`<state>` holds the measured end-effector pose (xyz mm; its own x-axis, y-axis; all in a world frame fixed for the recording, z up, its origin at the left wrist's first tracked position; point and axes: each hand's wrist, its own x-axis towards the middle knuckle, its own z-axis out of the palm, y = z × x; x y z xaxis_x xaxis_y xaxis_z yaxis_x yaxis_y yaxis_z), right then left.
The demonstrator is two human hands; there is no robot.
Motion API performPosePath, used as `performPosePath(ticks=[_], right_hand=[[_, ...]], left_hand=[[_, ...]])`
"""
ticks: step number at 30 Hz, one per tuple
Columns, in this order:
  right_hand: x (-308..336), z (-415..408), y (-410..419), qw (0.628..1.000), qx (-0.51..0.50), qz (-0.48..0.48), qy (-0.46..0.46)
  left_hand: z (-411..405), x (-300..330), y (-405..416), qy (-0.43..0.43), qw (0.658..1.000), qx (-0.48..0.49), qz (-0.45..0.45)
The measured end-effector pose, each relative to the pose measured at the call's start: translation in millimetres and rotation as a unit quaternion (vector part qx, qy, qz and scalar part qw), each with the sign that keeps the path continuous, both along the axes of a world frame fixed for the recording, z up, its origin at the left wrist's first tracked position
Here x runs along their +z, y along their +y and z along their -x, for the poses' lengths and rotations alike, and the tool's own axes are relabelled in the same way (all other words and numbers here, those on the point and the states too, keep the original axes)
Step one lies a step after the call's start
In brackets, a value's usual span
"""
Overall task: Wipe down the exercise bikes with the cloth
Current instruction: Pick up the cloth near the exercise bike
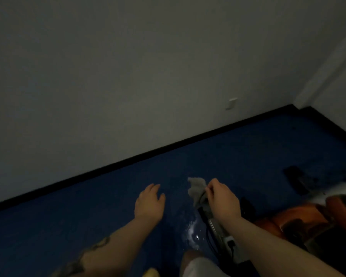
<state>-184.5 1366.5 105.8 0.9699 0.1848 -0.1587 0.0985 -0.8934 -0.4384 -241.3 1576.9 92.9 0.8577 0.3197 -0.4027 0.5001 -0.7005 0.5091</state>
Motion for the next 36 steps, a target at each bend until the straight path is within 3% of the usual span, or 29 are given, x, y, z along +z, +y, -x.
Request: performPosePath(ticks=[13, 25, 36], right_hand=[[-1, -123, -28, 0.964, -0.254, -0.066, -0.038], [10, -251, -90, 0.919, -0.384, -0.080, -0.051], [28, -355, -159, 0.823, -0.561, -0.024, -0.085]], left_hand=[[-211, 3, -55, -0.033, 0.963, -0.268, 0.001], [-397, 22, -128, -0.063, 0.929, -0.362, 0.039], [-576, 32, -230, -0.068, 0.836, -0.541, 0.057]])
